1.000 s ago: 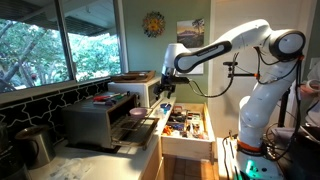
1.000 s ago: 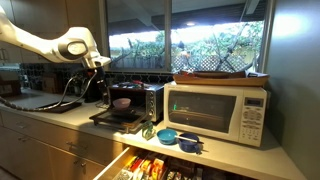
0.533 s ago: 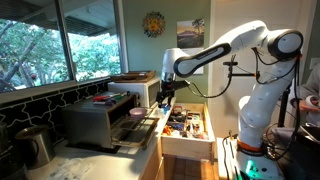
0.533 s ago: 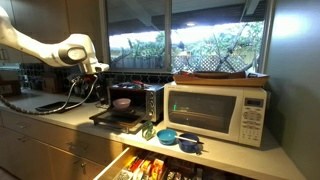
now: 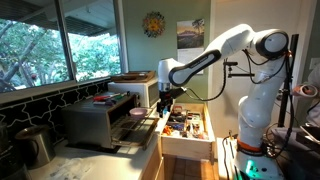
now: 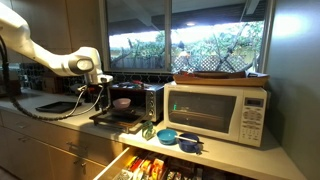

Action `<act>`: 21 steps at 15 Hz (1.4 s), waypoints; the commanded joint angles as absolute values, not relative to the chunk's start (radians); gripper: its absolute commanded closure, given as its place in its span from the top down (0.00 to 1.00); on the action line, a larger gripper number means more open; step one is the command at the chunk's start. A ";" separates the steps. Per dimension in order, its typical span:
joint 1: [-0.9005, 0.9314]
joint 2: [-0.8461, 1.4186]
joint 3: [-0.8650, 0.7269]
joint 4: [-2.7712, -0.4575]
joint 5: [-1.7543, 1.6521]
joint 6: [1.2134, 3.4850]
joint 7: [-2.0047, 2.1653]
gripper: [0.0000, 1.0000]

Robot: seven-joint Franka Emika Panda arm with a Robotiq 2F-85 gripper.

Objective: Push the oven tray inwards

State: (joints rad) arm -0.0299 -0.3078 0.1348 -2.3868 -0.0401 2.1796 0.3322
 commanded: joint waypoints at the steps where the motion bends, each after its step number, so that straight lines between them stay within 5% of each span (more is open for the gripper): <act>1: -0.007 -0.271 0.119 -2.407 -0.007 2.268 0.334 1.00; 8: 0.058 -0.152 0.097 -2.418 0.127 2.515 0.124 1.00; 21: 0.046 0.073 0.120 -2.270 -0.153 2.922 0.304 1.00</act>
State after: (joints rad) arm 0.0492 -0.0074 0.1186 -2.3475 -0.0603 2.8754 0.2086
